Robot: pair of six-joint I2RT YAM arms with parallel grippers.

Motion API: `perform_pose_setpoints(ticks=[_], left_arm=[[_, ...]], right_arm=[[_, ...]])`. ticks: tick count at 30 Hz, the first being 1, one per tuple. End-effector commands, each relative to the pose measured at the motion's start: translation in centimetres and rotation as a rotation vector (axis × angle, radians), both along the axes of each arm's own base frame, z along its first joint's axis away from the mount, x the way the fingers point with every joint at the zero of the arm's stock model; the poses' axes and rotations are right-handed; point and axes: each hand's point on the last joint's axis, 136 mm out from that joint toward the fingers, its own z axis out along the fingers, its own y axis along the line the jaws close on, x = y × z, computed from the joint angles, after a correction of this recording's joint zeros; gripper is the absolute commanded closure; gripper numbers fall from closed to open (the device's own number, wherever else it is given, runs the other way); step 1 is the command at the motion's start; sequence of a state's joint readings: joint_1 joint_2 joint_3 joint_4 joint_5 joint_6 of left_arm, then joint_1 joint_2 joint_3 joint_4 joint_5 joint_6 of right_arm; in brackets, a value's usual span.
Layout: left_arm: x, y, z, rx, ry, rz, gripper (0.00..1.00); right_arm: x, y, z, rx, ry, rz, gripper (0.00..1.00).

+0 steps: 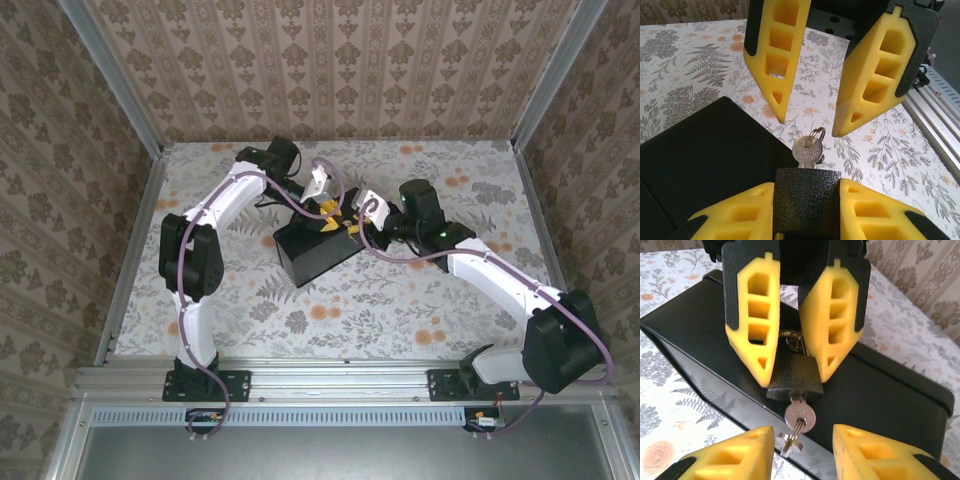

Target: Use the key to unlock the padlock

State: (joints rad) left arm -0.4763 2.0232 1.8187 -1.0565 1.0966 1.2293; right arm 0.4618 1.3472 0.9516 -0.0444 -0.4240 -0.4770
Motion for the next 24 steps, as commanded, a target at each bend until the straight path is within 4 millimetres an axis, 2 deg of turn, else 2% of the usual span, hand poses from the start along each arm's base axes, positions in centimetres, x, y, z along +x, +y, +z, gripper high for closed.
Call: perform_pose_setpoints(ticks=[1,16,24], left_arm=[[-0.8,-0.2,0.8,-0.041,0.041,-0.027,0.8],[-0.7,-0.1,0.9,-0.038,0.037,-0.027,0.81],[-0.8,-0.1,1.2,-0.052,0.041,-0.03,0.81]], right_arm=[[0.9,0.0,0.8,-0.037,-0.104,-0.02,0.65],[0.1,0.6,-0.9,-0.077,-0.091,0.017,0.66],[0.4,0.7,-1.5,-0.1,-0.097,0.017,0.71]])
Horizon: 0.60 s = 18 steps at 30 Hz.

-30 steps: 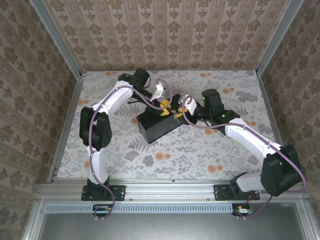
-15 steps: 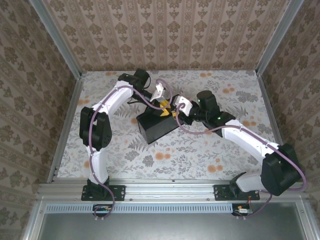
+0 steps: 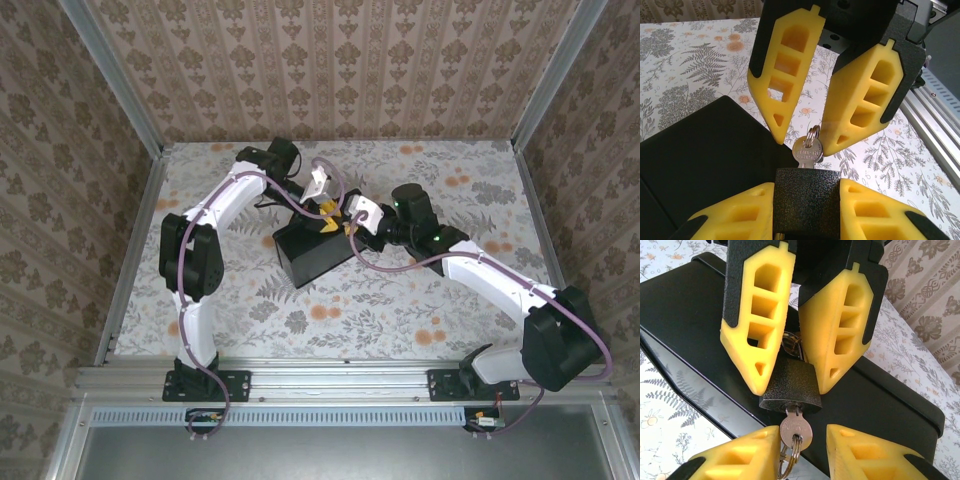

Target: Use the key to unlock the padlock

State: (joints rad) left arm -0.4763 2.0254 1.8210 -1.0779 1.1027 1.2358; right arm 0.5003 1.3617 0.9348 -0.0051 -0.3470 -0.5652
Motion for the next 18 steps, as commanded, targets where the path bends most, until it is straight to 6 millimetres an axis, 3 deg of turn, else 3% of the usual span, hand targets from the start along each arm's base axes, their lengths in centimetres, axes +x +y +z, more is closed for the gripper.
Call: perform_pose_setpoints(ticks=[1,8,18], left_arm=[[-0.5,-0.17,1.22,-0.054,0.027,-0.024,0.81],[-0.74,-0.17,1.41,-0.064,0.036,-0.03,0.82],[-0.77,-0.12,1.38,-0.063,0.036,-0.031,0.82]], right_arm=[[0.09,0.14,-0.61,-0.02,-0.012,0.006,0.71],[0.18,0.42,-0.77,-0.025,-0.013,0.012,0.74],[0.14,0.76,-0.07,-0.015,-0.017,0.024,0.93]])
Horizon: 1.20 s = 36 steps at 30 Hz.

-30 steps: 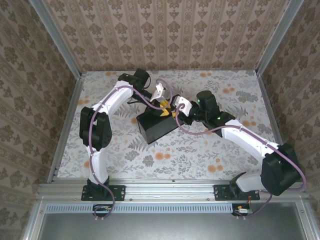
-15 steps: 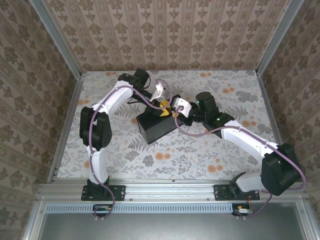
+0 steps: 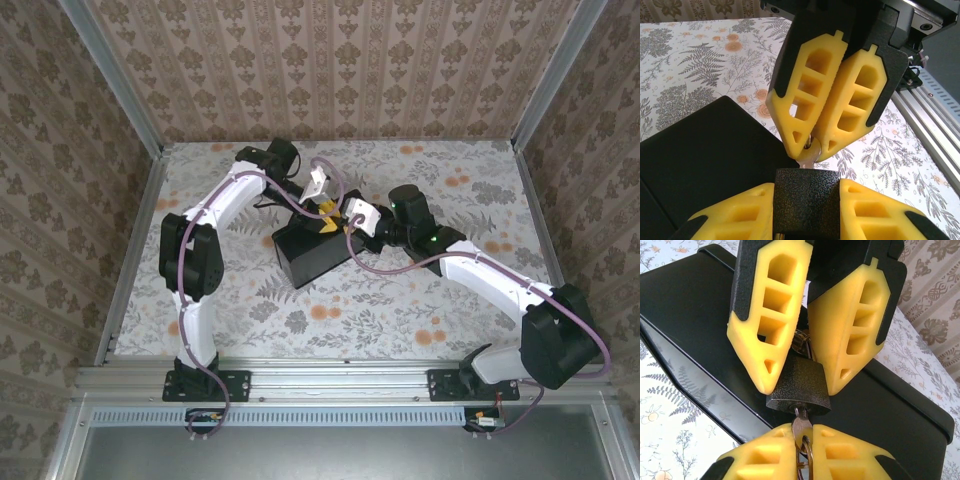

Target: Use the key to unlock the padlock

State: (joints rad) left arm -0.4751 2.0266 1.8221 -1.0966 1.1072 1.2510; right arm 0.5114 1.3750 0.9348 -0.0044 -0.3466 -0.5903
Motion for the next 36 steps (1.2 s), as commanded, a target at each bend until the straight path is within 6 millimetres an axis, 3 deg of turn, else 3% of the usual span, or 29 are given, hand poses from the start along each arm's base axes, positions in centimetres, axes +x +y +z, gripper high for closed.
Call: perform_pose_setpoints(ticks=[1,5,20,36], left_arm=[[-0.5,-0.2,1.4,-0.062,0.031,-0.024,0.82],[-0.7,-0.3,1.3,-0.064,0.033,-0.026,0.82],[-1.0,-0.6,1.1,-0.083,0.021,-0.018,0.85],[-1.4,-1.0,1.2,-0.104,-0.002,-0.012,0.87]], right_arm=[[0.3,0.4,0.6,0.01,-0.006,0.004,0.94],[-0.2,0.9,-0.3,0.028,0.093,0.029,0.98],[-1.0,3.5,2.7,0.336,0.464,-0.019,1.0],[-0.9,4.2,1.9,0.56,0.957,-0.231,1.0]])
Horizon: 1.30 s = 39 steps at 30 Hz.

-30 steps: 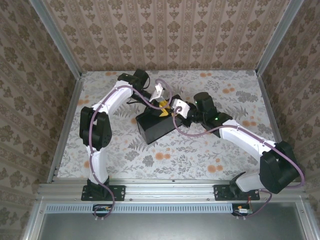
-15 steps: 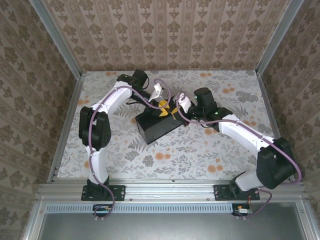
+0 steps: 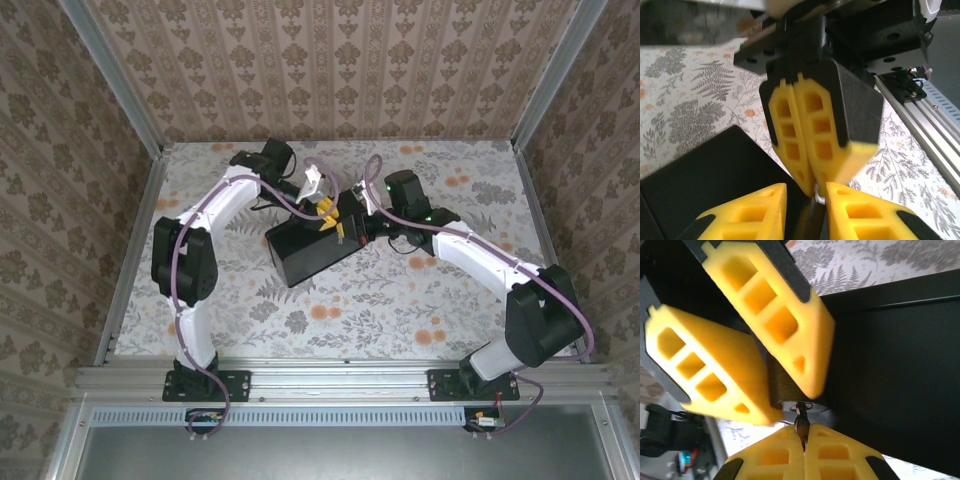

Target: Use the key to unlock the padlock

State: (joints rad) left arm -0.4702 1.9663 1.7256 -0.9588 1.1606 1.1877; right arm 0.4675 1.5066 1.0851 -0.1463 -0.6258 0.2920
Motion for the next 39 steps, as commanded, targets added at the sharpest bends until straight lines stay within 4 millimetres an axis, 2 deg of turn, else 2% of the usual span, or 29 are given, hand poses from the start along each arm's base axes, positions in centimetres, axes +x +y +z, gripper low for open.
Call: perform_pose_setpoints(ticks=[1,4,7,8,10,11,14,16,19,23,30,35,37,39], left_arm=[[-1.3,-0.9,0.2,-0.031,0.011,-0.03,0.87],[-1.2,-0.9,-0.1,-0.019,0.017,-0.026,0.87],[-0.8,-0.6,0.2,-0.012,0.008,-0.006,0.82],[-0.6,-0.4,0.4,-0.013,0.0,0.005,0.79],[0.2,-0.2,1.0,-0.016,-0.019,0.043,0.65],[0.6,0.0,1.4,-0.021,-0.032,0.065,0.61],[1.7,0.6,2.2,-0.025,-0.065,0.122,0.54],[2.7,1.5,2.9,-0.025,-0.072,0.168,0.51],[3.4,2.3,4.4,-0.029,-0.06,0.217,0.5],[4.5,3.5,5.4,-0.032,-0.034,0.305,0.5],[8.0,5.2,4.5,0.009,0.0,0.628,0.47],[10.4,7.3,3.9,0.059,0.031,0.874,0.47],[11.7,8.9,3.5,0.1,0.047,1.012,0.46],[12.4,10.4,3.2,0.132,0.098,1.113,0.46]], right_arm=[[-0.2,1.8,2.0,0.125,0.106,-0.003,1.0],[-0.3,1.3,1.6,0.091,0.093,-0.016,1.0],[-0.4,0.5,0.7,0.034,0.087,-0.029,1.0],[-0.4,0.3,0.5,0.028,0.087,-0.027,1.0],[-0.4,0.1,0.3,0.012,0.084,-0.031,1.0],[-0.3,0.1,0.4,0.002,0.079,-0.029,1.0],[-0.1,-0.2,0.5,-0.025,0.065,-0.028,0.93],[0.2,-0.3,0.8,-0.038,0.047,-0.031,0.92],[0.8,-0.4,1.6,-0.033,0.024,-0.034,0.88],[1.2,-0.4,2.6,-0.04,-0.019,-0.022,0.76],[1.5,-0.4,2.6,-0.065,-0.058,0.0,0.67],[0.3,0.4,4.4,-0.091,-0.19,0.063,0.62],[-0.6,0.9,4.5,-0.152,-0.272,0.105,0.49],[-1.1,1.2,4.1,-0.233,-0.353,0.137,0.45]])
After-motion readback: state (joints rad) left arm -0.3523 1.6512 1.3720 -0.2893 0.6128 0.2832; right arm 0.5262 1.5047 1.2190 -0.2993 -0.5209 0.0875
